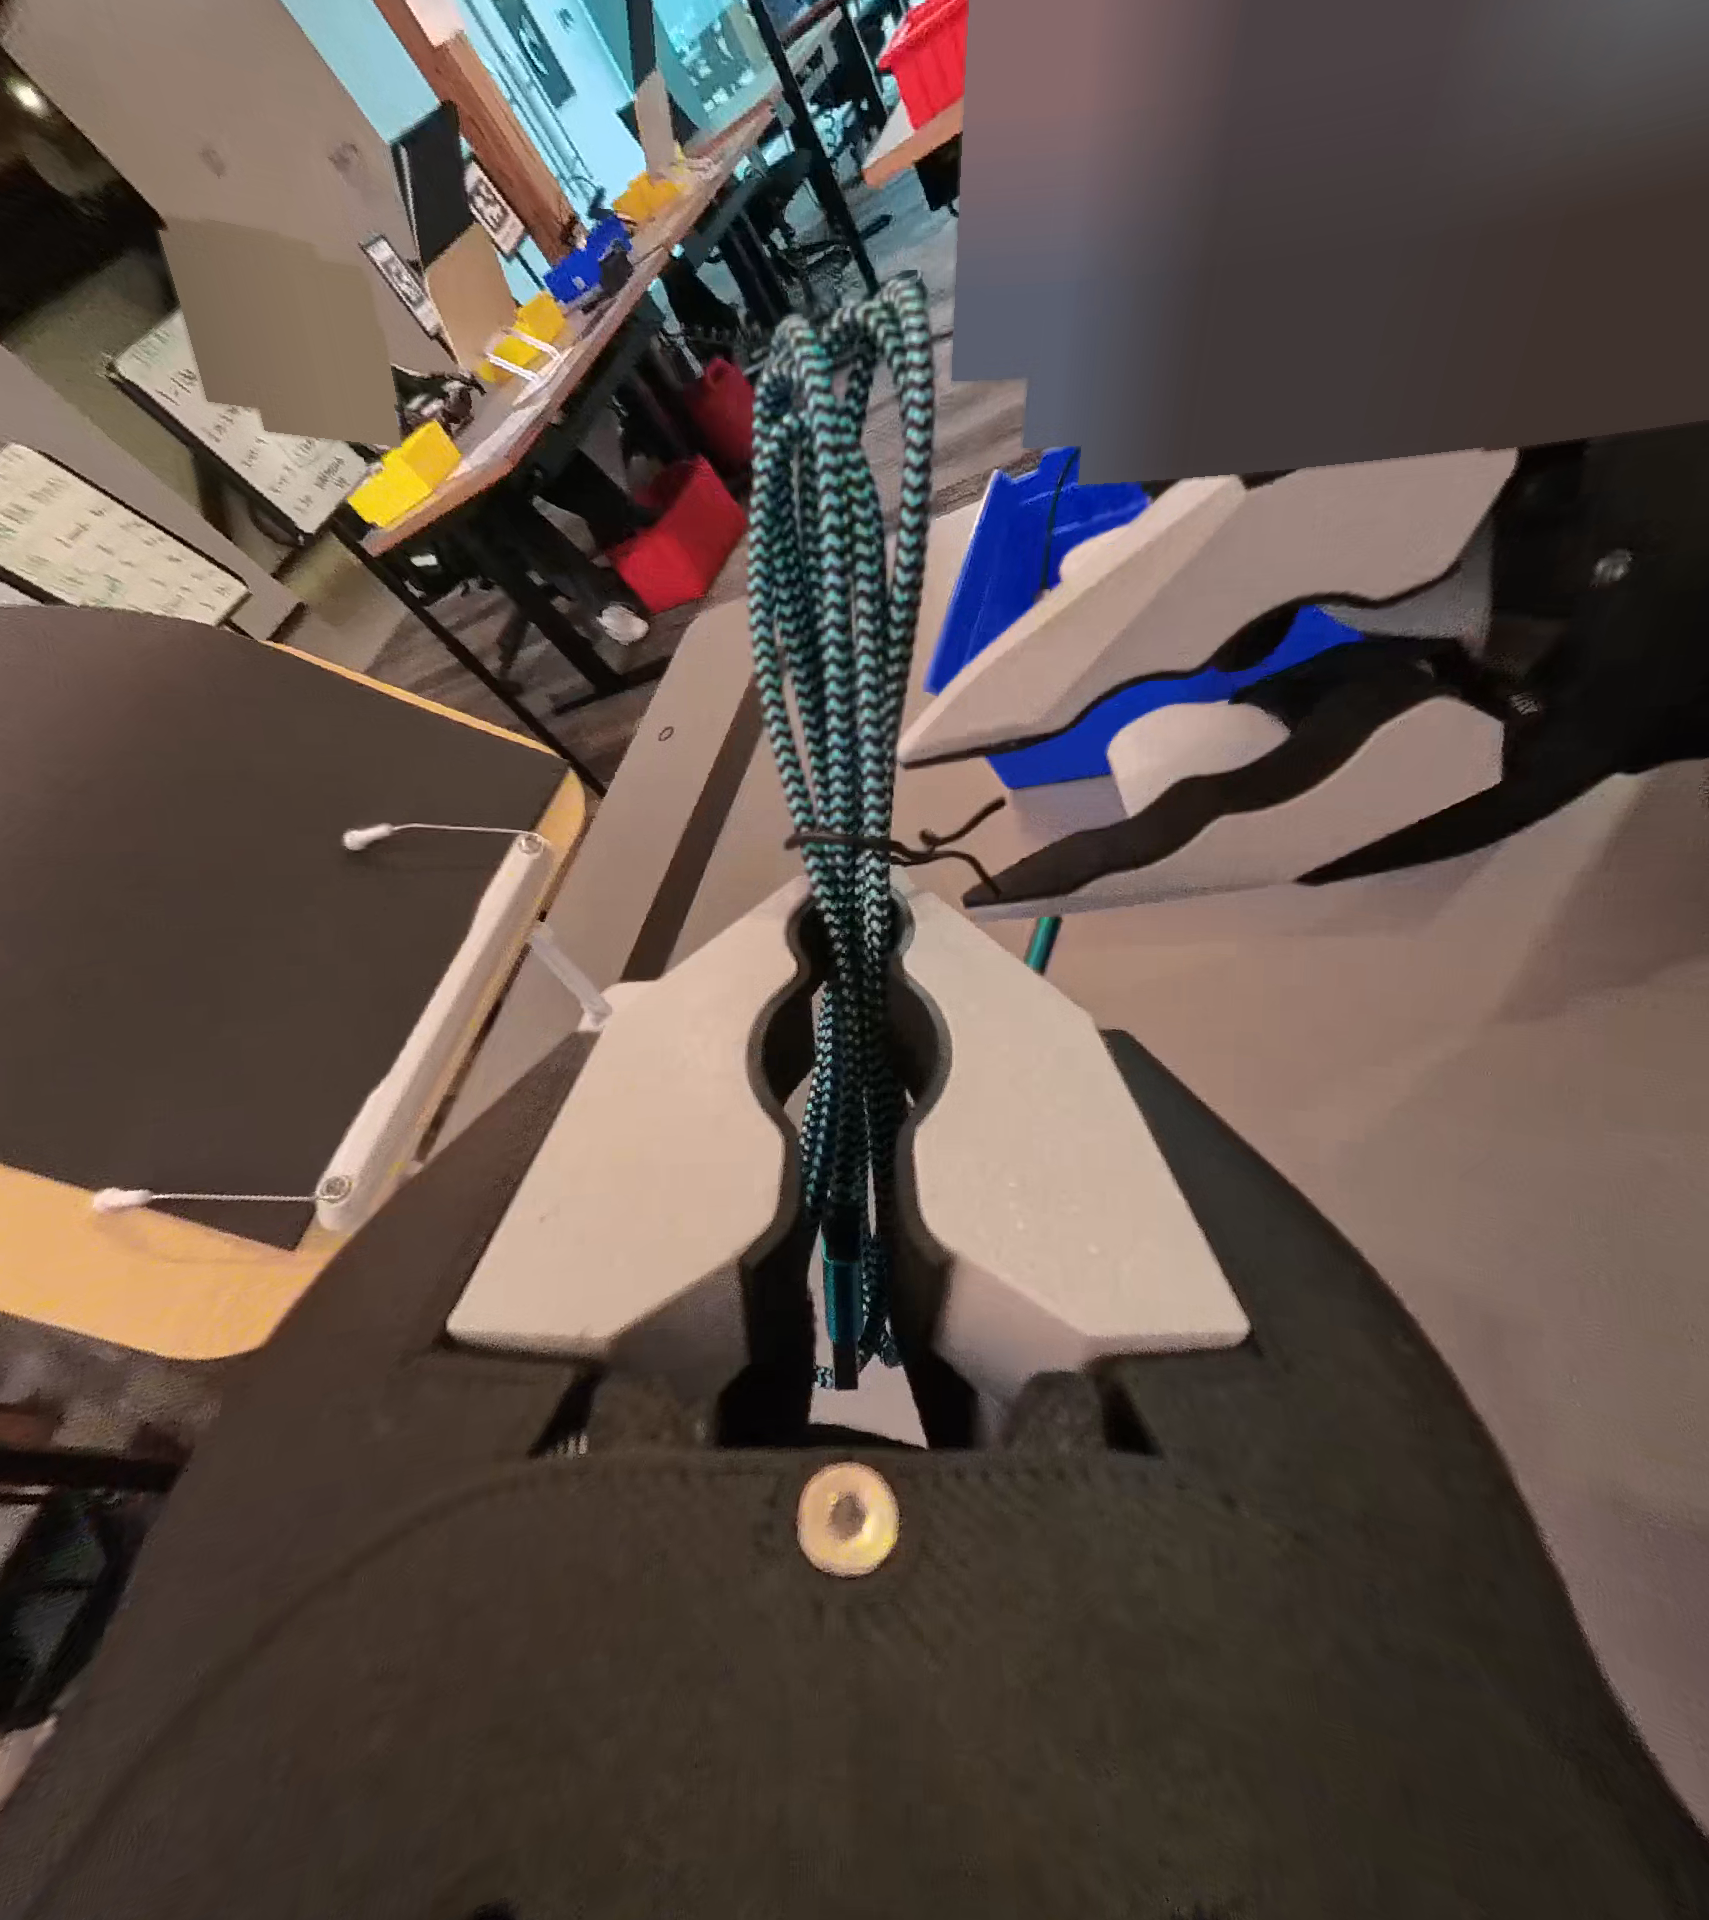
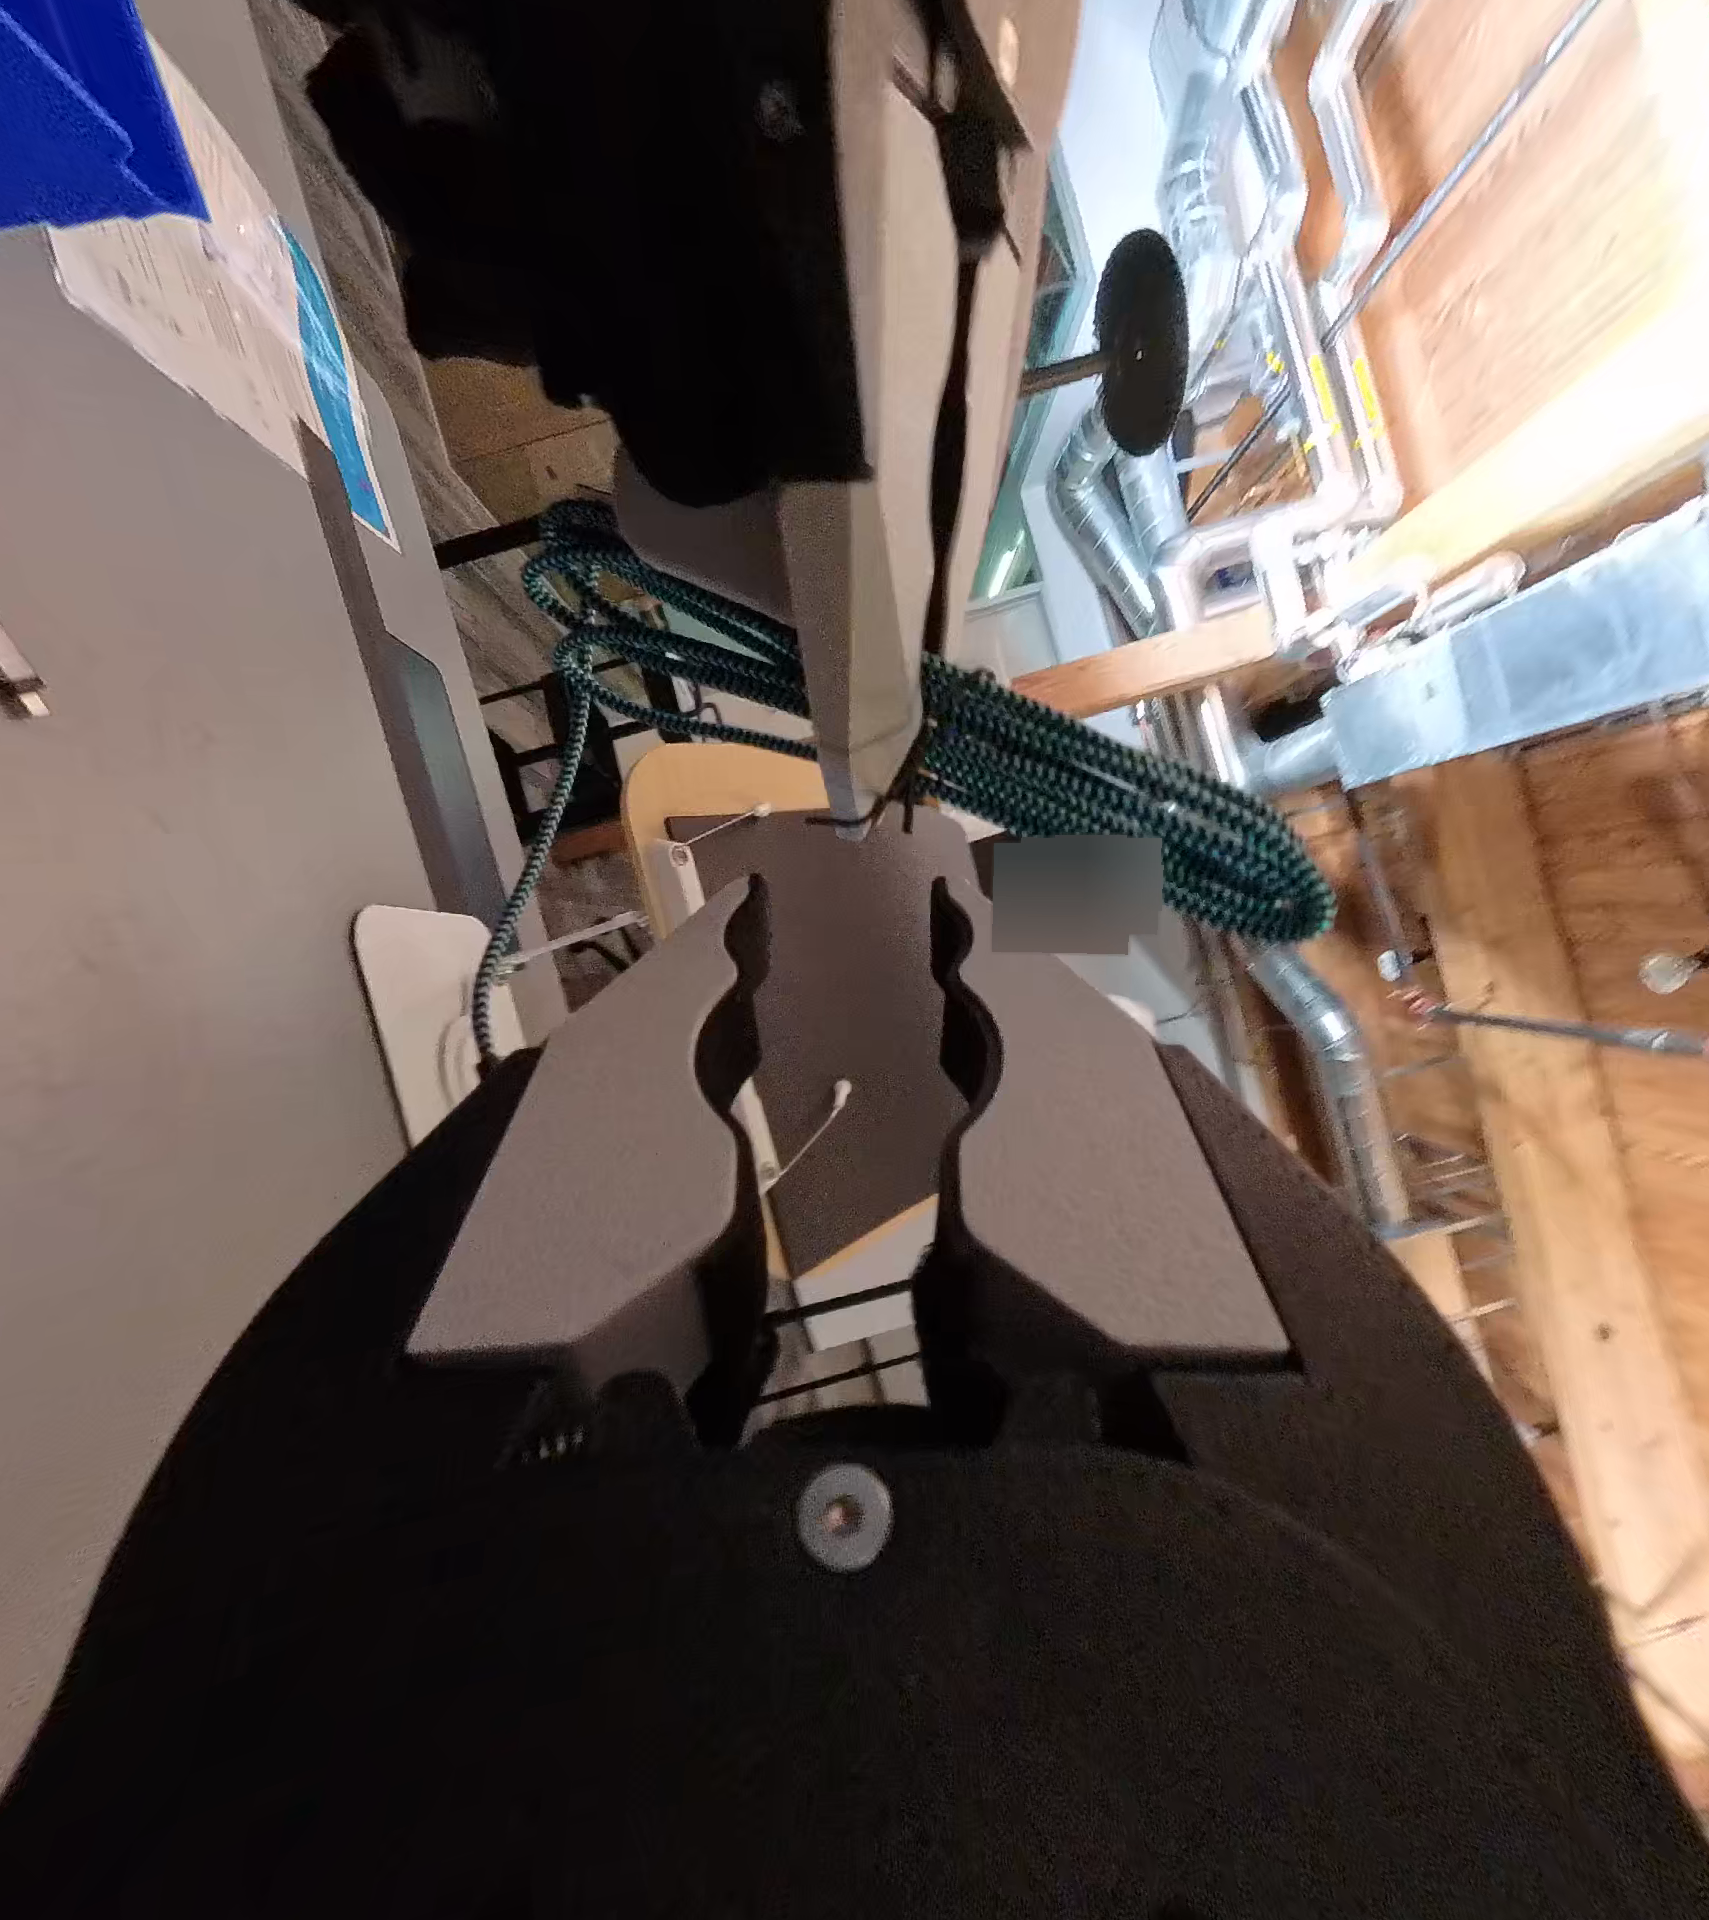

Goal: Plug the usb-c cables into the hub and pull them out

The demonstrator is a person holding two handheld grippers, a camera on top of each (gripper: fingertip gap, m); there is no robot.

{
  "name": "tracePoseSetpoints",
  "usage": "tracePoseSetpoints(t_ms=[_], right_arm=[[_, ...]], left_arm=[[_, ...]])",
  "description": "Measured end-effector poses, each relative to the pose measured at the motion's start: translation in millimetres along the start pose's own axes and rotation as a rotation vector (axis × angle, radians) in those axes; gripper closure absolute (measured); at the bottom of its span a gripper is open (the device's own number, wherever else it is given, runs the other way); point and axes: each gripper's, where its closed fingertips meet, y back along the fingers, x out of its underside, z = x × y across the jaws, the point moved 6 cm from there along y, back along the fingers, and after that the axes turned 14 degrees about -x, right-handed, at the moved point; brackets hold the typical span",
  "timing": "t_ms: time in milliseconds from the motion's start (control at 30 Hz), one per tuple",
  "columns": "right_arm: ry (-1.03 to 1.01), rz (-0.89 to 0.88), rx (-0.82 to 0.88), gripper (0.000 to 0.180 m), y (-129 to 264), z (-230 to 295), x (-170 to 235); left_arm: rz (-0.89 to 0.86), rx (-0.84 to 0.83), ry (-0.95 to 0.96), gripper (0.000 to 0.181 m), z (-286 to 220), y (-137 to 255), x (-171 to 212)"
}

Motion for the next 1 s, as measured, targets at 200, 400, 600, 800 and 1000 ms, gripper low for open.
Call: tracePoseSetpoints(t_ms=[200,400,600,800,1000], right_arm=[[0.160,-0.020,0.038,0.154,1,-3,-9],[0.232,-0.062,0.046,0.160,4,-3,-15],[0.278,-0.082,0.065,0.159,6,-6,-20],[0.325,-0.076,0.051,0.172,7,-7,-22],[0.300,-0.070,0.041,0.180,9,-12,-21]], left_arm=[[0.040,0.135,0.096,0.177,-2,0,3],[0.032,0.195,0.160,0.177,-1,3,0],[0.029,0.249,0.206,0.177,-2,2,0],[0.032,0.264,0.212,0.177,-2,2,-1],[0.027,0.257,0.210,0.177,-2,1,-1]])
